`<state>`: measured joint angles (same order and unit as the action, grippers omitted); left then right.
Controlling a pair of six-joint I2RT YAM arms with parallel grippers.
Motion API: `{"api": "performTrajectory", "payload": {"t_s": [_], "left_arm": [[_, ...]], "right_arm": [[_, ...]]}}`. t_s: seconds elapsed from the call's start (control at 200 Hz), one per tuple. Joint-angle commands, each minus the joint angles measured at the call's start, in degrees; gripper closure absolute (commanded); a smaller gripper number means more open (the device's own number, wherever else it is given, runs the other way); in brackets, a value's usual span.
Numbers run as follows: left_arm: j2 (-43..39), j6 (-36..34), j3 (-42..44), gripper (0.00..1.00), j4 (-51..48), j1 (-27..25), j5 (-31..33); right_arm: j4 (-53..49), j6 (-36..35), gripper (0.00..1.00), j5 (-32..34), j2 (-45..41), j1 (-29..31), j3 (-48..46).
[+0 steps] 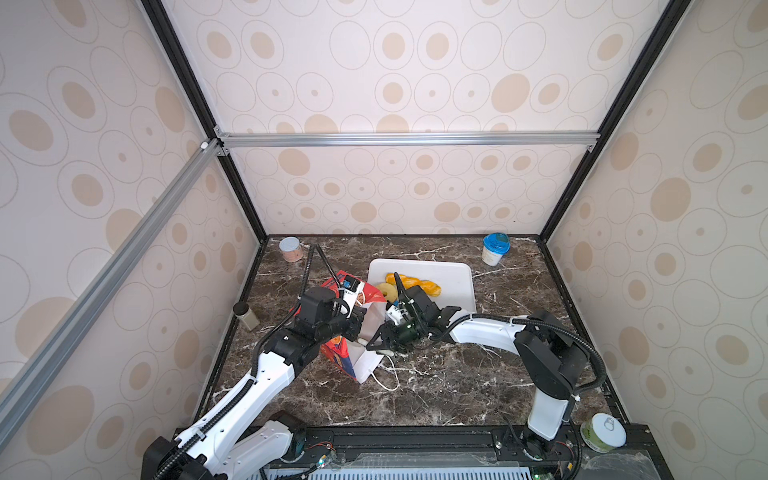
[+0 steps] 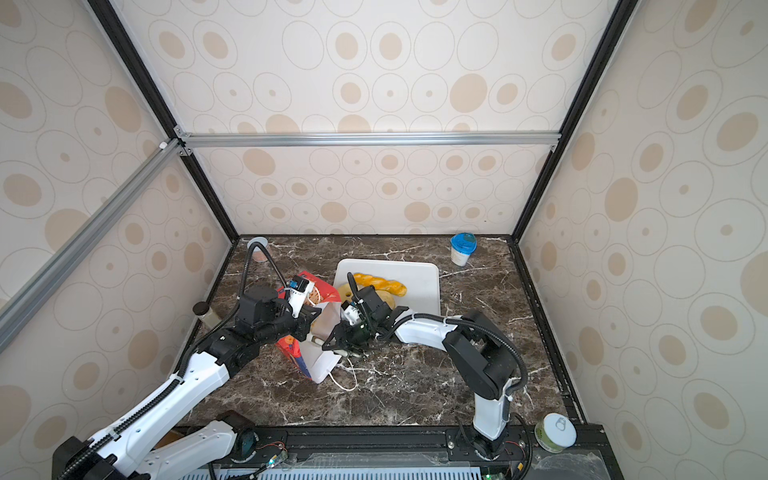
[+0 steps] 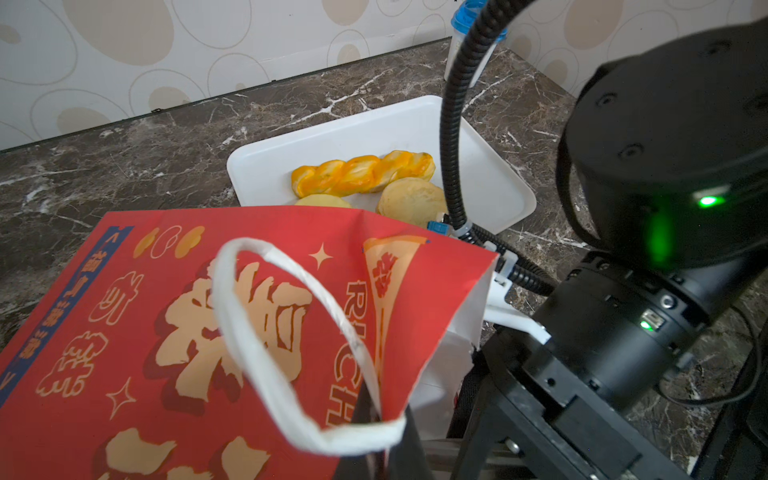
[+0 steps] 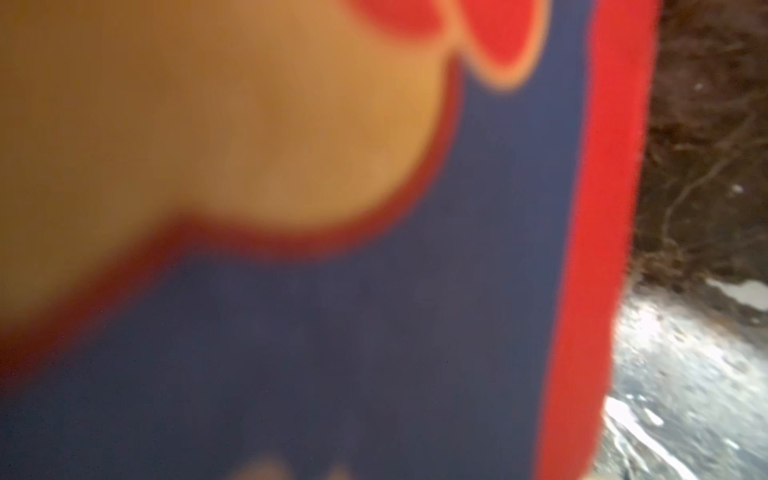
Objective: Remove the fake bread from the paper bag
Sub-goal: 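Move the tongs with the right gripper into the red bag opening, then pinch the sliced yellow loaf with the tongs and pull it out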
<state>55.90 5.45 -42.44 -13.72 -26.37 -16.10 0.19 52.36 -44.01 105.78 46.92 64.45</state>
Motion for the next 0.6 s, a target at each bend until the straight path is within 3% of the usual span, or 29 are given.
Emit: {"api": "performTrajectory", "payload": {"t_s": [0.0, 0.39, 0.595], "left_arm": [[-2.2, 0.5, 0.0, 1.00, 3.3, -0.6, -1.1], [-4.9, 1.3, 1.7, 1.00, 5.2, -0.7, -2.2], [-7.4, 1.6, 3.1, 1.00, 5.0, -0.8, -0.9]], "right_arm": [[1.1, -0.3, 0.51, -1.5, 3.0, -0.7, 2.5], [-3.8, -2.9, 0.52, 0.1, 7.1, -1.7, 7.2], [-4.8, -3.5, 0.79, 0.7, 7.2, -1.7, 7.4]]}}
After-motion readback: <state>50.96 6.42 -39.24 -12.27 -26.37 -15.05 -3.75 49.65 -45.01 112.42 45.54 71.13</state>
